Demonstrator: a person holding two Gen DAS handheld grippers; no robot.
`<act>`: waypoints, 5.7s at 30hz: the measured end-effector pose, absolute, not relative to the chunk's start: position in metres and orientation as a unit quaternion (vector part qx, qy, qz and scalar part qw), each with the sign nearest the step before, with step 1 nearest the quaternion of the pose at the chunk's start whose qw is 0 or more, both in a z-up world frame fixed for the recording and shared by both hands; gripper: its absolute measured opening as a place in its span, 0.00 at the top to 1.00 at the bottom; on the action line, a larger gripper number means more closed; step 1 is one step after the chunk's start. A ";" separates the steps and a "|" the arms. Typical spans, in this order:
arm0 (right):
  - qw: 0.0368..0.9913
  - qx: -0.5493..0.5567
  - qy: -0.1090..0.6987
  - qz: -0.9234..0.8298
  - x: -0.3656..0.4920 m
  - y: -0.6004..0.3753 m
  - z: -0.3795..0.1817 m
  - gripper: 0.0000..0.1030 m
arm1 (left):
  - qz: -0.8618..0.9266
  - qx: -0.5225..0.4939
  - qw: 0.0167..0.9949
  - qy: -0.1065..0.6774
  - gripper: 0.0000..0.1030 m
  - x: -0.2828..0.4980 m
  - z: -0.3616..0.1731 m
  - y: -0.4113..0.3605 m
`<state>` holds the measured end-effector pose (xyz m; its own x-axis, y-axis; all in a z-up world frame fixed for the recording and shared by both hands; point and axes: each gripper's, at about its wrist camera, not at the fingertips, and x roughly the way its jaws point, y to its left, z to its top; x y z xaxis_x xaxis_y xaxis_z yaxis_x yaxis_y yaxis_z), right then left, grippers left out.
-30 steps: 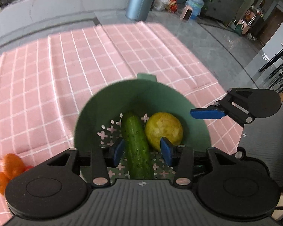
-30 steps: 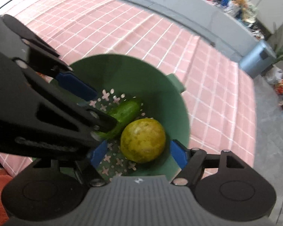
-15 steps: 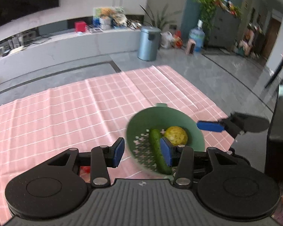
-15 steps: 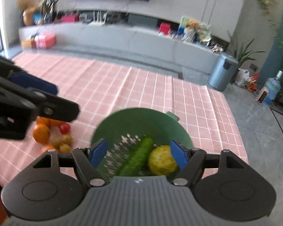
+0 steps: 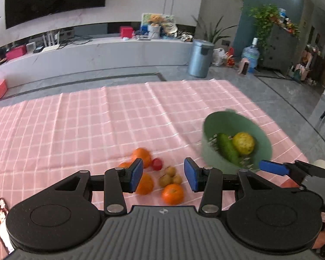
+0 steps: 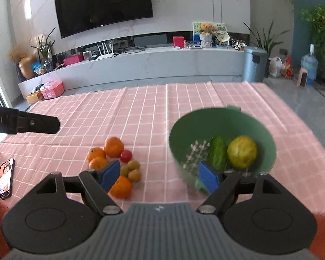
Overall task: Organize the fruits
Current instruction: 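Move both tools back to the oranges on the cloth, then grasp an orange with the left tool while the right tool grasps another orange, then carry both oranges with both tools over the green colander, then open both tools to drop the oranges into the colander, then move both tools back to the remaining oranges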
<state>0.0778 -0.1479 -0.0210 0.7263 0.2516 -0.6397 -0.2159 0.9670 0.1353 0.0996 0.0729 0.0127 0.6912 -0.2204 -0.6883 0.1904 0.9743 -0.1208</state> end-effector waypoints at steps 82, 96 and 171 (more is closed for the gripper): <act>0.914 -0.021 0.363 0.180 0.093 -0.188 -0.010 0.64 | -0.204 -0.094 0.892 0.392 0.59 0.126 -0.006 0.010; 0.880 -0.112 0.428 0.173 0.155 -0.241 -0.011 0.64 | -0.223 0.015 0.871 0.438 0.59 0.170 -0.013 -0.069; 0.930 0.002 0.341 0.137 0.120 -0.176 -0.016 0.32 | -0.159 0.045 0.916 0.366 0.43 0.132 0.010 0.004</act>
<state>0.1201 -0.1756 -0.0157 0.7296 0.2564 -0.6340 -0.2530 0.9625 0.0980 0.1320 0.0038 0.0098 0.6818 -0.2578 -0.6847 0.3240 0.9455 -0.0334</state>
